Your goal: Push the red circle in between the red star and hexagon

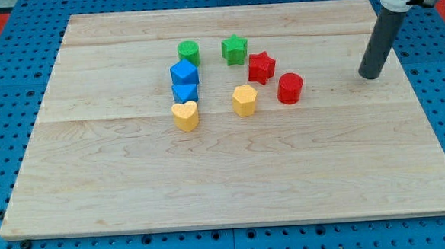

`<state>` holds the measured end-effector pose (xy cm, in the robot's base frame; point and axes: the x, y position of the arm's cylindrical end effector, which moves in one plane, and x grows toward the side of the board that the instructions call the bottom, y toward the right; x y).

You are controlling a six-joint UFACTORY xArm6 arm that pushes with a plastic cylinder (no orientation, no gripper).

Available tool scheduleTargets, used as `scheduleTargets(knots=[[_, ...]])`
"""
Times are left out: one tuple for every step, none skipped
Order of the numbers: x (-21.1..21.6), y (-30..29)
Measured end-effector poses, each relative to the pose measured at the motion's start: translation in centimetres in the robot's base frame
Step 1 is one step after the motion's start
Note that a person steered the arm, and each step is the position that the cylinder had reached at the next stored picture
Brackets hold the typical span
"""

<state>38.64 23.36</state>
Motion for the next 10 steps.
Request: scheduleTargets(knots=[[0.0, 0.0], [-0.2, 0.3], [-0.3, 0.3], [-0.3, 0.3], [0.2, -0.4], [1.8, -5.5], [3.6, -9.3], [3.2, -15.4], [4.8, -11.9], [11.6, -15.6]])
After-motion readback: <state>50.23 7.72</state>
